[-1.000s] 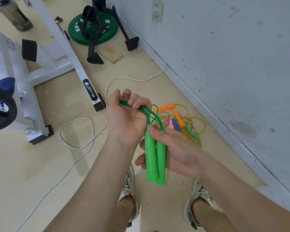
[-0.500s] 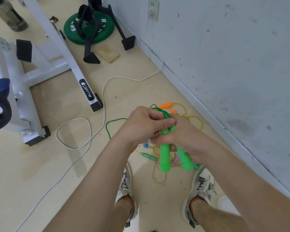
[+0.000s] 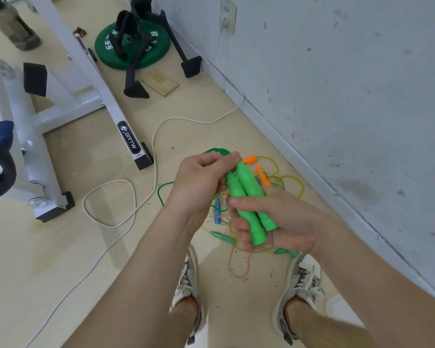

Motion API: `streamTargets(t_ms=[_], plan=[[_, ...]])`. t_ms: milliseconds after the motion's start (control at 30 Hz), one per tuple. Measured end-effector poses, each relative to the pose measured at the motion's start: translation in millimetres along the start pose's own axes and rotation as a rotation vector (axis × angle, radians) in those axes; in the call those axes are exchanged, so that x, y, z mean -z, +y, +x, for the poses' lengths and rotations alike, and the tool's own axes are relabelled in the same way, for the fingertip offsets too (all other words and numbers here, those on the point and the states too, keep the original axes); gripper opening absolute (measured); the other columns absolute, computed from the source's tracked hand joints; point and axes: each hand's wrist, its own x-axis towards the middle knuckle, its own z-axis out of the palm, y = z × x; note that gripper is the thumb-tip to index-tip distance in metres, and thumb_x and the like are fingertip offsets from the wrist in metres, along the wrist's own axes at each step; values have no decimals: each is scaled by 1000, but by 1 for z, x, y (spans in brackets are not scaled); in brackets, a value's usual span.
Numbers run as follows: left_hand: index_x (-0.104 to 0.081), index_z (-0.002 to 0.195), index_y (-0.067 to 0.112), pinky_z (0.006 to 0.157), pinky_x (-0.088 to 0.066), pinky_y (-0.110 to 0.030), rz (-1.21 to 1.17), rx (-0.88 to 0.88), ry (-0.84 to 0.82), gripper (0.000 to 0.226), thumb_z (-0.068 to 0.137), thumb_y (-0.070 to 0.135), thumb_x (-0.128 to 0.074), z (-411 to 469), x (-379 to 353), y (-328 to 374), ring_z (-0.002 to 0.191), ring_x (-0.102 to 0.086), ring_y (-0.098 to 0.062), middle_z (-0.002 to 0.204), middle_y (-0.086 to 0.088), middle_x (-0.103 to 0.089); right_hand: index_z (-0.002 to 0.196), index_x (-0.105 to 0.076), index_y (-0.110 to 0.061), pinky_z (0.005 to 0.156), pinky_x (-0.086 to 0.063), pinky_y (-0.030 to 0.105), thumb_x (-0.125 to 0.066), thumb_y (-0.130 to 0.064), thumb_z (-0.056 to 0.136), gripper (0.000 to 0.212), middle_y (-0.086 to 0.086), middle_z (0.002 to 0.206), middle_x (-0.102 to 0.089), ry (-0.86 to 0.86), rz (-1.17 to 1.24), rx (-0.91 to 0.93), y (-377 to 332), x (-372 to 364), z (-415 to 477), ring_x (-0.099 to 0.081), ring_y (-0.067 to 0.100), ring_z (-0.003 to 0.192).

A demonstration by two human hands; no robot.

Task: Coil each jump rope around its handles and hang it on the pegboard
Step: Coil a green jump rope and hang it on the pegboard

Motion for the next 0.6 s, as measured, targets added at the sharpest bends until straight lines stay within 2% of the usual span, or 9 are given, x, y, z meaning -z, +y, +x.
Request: streamTargets(t_ms=[67,133,200,267,333,400,500,533,600], plan=[[-64,72,1,47,-42,-16,8,38,26,21,87,15,-68,0,1,1,43,-42,-8,49,1,-47,80,-49,-12,45,-39,24,-60,-18,94,18,3,59,-44,48,-23,9,1,1,3,-42,14,45],[-65,68,2,50,-48,-21,182,4,89,28,86,23,-70,1,3,1,44,-47,-10,51,-3,-52,77,-46,-14,42,-32,21,-61,-18,94,23,2,58,-40,72,-29,6,2,4,5,-35,12,43],[-62,63,9,53,-45,-26,532,-156,242,34,80,37,-73,4,7,-1,47,-47,-10,52,2,-52,75,-45,-15,42,-29,20,-60,-18,95,25,0,58,-39,56,-25,-12,3,5,5,-32,10,43],[-57,65,20,60,-41,-27,659,-397,354,29,76,41,-74,3,11,1,58,-47,-9,60,9,-52,73,-46,-16,41,-26,18,-60,-18,94,25,0,58,-38,11,-9,-32,2,5,4,-31,9,42],[-62,73,27,71,-43,-22,609,-529,221,19,81,42,-70,3,12,2,73,-55,-6,75,9,-60,72,-48,-17,41,-25,17,-63,-17,90,24,-1,57,-37,-91,25,-49,2,3,1,-31,7,42],[-68,71,20,68,-42,-21,575,-428,30,33,90,45,-59,-1,9,2,69,-56,-6,71,2,-64,75,-49,-16,40,-28,17,-68,-19,85,22,-2,57,-39,-245,72,-38,2,3,-1,-34,6,42],[-59,64,-4,52,-35,-25,312,-233,-89,60,89,50,-50,-8,2,8,54,-43,-17,58,-15,-47,85,-44,-14,40,-32,16,-76,-22,79,34,-4,59,-43,-420,186,10,2,3,-3,-40,3,44],[-56,62,-2,48,-30,-25,225,-193,-92,59,86,52,-50,-8,0,9,51,-37,-18,57,-14,-41,87,-44,-13,41,-34,15,-77,-22,79,35,-4,59,-44,-445,231,37,2,2,-3,-42,3,44],[-62,60,14,48,-17,-27,47,-122,-112,46,84,52,-50,-10,-3,12,51,-23,-17,60,-9,-28,89,-49,-12,44,-40,17,-75,-22,81,29,-3,61,-46,-451,336,94,2,-1,-2,-45,5,47]])
